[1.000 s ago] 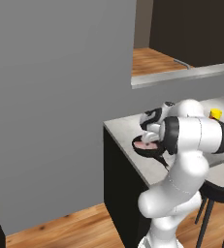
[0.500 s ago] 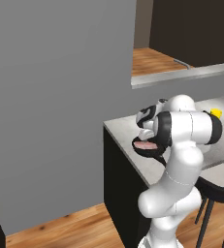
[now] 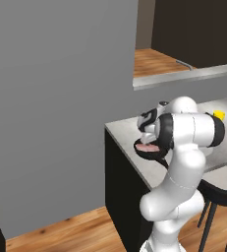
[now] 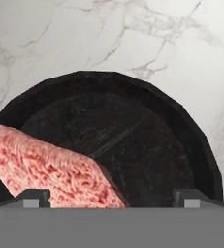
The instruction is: Pick up the pan with the steak in it and place it on the dining table. Then place the steak on the plate.
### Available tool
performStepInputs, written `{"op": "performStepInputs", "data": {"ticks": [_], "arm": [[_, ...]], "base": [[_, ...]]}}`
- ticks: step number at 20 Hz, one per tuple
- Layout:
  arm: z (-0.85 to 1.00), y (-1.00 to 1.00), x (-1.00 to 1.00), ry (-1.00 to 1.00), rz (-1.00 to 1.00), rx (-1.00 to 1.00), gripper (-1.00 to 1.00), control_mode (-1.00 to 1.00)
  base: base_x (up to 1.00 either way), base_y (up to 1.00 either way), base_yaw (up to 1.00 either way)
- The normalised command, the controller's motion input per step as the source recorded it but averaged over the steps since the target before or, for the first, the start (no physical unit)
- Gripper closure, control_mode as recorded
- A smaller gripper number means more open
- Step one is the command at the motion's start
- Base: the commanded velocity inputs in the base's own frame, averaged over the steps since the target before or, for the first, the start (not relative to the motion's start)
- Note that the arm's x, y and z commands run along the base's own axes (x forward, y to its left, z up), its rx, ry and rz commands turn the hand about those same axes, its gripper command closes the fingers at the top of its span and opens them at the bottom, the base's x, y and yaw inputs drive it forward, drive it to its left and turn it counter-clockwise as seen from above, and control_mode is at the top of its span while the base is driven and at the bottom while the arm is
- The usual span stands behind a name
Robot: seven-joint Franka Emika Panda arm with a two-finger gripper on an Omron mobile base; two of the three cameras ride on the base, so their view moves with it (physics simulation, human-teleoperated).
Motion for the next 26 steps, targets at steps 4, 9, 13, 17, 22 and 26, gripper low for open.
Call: {"op": "performStepInputs", "data": {"ticks": [4,9,13,17,22,26], "arm": [[-0.08,0.06,-0.25,-0.03,0.07,-0.07,-1.00,-1.00],[0.00,0.00,0.00,0.00,0.00,0.00,-1.00,-1.00],[-0.03,0.03,0.06,0.00,0.00,0.00,-1.00,-1.00],[-0.11,0.01,0.39,0.00,0.00,0.00,-1.00,-1.00],[-0.21,0.00,0.30,0.00,0.03,0.00,-1.00,-1.00],[-0.28,0.00,-0.01,0.00,0.04,0.00,-1.00,-1.00]], "base": [[0.00,0.00,0.00],[0.00,0.00,0.00],[0.00,0.00,0.00],[0.00,0.00,0.00],[0.00,0.00,0.00],[0.00,0.00,0.00]]}}
